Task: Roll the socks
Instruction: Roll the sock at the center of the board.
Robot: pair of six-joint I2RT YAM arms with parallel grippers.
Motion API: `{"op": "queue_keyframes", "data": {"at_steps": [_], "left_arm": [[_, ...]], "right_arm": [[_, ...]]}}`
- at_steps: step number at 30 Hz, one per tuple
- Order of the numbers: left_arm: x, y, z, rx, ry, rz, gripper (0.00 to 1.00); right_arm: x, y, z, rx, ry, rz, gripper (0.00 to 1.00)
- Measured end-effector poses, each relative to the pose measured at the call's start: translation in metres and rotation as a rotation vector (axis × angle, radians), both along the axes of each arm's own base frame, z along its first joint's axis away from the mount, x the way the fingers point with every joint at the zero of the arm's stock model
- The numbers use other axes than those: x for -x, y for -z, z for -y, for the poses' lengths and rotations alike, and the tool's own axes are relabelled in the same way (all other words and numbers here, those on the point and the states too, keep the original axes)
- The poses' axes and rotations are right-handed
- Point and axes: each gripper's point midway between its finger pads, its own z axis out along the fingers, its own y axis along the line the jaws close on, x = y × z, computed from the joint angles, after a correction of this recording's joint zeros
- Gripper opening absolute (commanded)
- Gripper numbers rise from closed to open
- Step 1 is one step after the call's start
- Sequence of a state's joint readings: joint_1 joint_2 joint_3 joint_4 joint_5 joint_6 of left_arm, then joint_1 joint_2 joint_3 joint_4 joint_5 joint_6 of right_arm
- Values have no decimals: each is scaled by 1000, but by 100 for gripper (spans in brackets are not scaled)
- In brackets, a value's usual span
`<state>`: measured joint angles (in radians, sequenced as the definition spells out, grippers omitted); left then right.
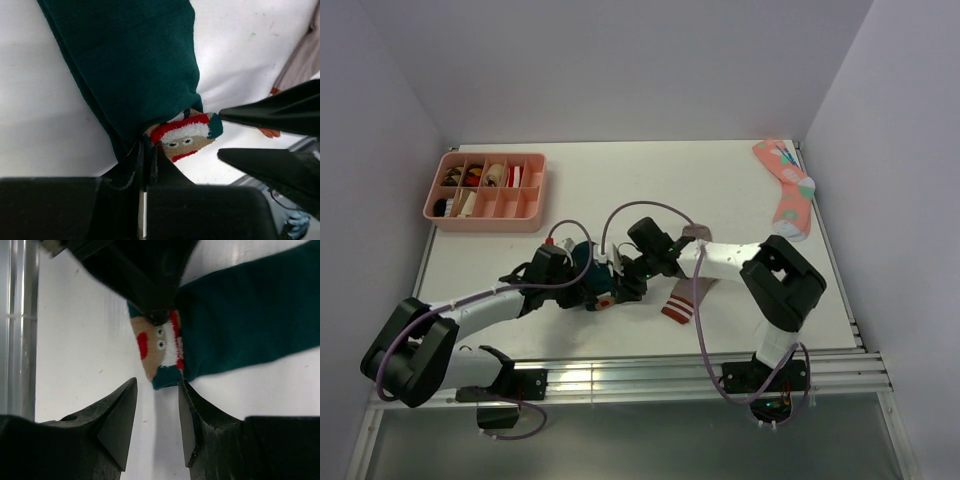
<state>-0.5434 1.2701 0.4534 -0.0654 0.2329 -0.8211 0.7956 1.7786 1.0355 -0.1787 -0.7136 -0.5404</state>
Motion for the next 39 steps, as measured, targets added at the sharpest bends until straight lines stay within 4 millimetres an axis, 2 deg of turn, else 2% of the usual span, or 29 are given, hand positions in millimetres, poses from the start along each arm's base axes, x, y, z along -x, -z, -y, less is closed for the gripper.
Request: {"op": "queue_keyframes", "data": {"at_steps": [5,10,17,24,27,33,39], "left_arm": [[4,0,9,46,34,-13,0],[5,0,11,60,46,-18,0],[6,1,12,62,52,-24,0],[5,0,10,53,47,-38,0],[4,0,10,43,47,-48,0],[2,-2,5,24,47,-54,0],[-2,-1,0,12,43,-55,0]], "right_arm": [[14,-4,8,-68,0,78,45],[5,-19,-3,-145,0,156,44],[7,-21,-10,-161,-21,198,42],[19,-13,-13,-146,-52,218,42],[19,-11,-14,-140,-55,226,42],[18,8,-11,-93,-50,216,42],[15,10,-15,-84,-45,232,42]]}}
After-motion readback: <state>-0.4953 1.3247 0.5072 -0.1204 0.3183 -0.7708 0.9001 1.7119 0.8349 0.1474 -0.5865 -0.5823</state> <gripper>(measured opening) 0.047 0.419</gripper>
